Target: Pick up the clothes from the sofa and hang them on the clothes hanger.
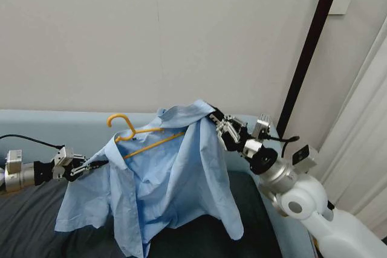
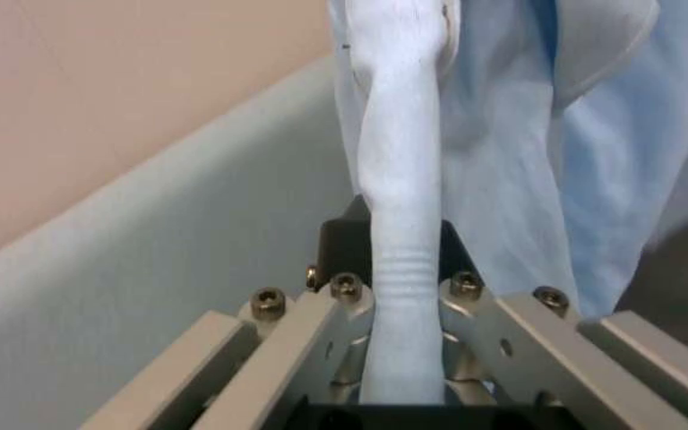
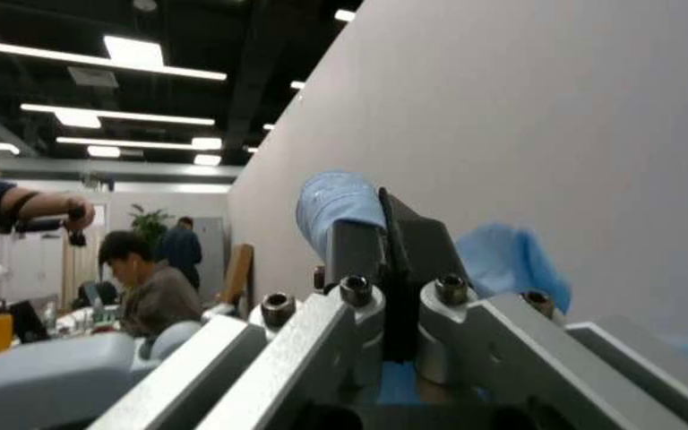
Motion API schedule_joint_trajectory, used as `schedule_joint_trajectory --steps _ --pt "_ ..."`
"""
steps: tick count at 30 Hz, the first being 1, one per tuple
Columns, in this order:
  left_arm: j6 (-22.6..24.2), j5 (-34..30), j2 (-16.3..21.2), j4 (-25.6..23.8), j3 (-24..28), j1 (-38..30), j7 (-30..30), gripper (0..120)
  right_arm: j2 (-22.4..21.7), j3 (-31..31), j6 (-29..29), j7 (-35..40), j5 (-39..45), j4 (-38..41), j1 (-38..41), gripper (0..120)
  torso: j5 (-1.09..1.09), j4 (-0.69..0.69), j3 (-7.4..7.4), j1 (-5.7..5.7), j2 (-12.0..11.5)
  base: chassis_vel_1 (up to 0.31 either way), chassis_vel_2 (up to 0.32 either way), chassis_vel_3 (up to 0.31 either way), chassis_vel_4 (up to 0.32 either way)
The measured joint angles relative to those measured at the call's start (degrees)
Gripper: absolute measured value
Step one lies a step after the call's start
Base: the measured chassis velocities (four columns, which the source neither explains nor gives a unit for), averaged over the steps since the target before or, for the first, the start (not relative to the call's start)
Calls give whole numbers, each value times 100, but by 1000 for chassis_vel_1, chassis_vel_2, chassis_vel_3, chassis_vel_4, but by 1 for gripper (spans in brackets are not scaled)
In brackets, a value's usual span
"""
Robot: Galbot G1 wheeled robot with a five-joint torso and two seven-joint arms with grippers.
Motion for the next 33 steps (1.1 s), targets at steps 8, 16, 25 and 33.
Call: schedule_joint_trajectory --steps 8,16,25,33 --pt "-28 -468 7 -529 53 62 -450 1 134 -368 -62 335 -1693 -373 -362 4 1 1 1 0 0 0 0 0 0" --pt "-70 -262 158 -735 25 108 -626 1 91 -580 -566 1237 -3253 -651 -569 29 1 1 1 0 0 0 0 0 0" --pt "62 75 304 -819 13 100 -1095 1 -208 -805 -2489 3074 -4198 -244 -811 62 -1 1 1 0 0 0 0 0 0" --pt "365 309 333 -969 52 228 -1222 1 -56 -638 -1774 3173 -3285 276 -343 94 0 1 0 0 0 0 0 0 0"
